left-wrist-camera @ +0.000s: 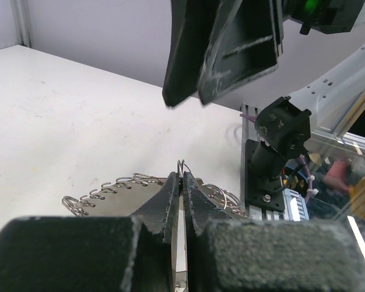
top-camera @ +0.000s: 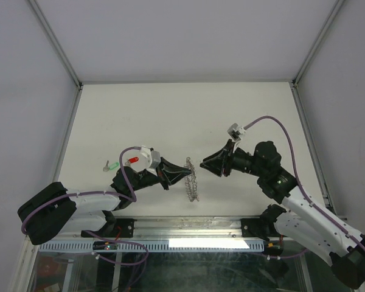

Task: Put the keys on the keyring

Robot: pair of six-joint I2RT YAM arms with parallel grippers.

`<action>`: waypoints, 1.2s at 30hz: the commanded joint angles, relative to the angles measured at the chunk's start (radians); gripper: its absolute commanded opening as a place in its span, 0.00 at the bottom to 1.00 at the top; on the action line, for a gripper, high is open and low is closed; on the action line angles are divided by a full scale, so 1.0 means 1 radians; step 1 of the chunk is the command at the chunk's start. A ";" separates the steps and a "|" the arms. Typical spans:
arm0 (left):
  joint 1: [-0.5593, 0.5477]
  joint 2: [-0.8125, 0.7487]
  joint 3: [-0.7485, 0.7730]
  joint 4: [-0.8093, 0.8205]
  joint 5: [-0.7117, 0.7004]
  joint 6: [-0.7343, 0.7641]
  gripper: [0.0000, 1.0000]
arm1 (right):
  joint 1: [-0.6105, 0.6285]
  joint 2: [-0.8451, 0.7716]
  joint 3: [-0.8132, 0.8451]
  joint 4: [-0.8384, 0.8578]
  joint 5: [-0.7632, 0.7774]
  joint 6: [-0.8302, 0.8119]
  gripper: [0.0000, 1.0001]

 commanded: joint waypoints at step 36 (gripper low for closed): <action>0.022 0.095 0.142 0.102 0.248 -0.021 0.00 | 0.052 0.052 0.137 -0.203 -0.288 -0.803 0.27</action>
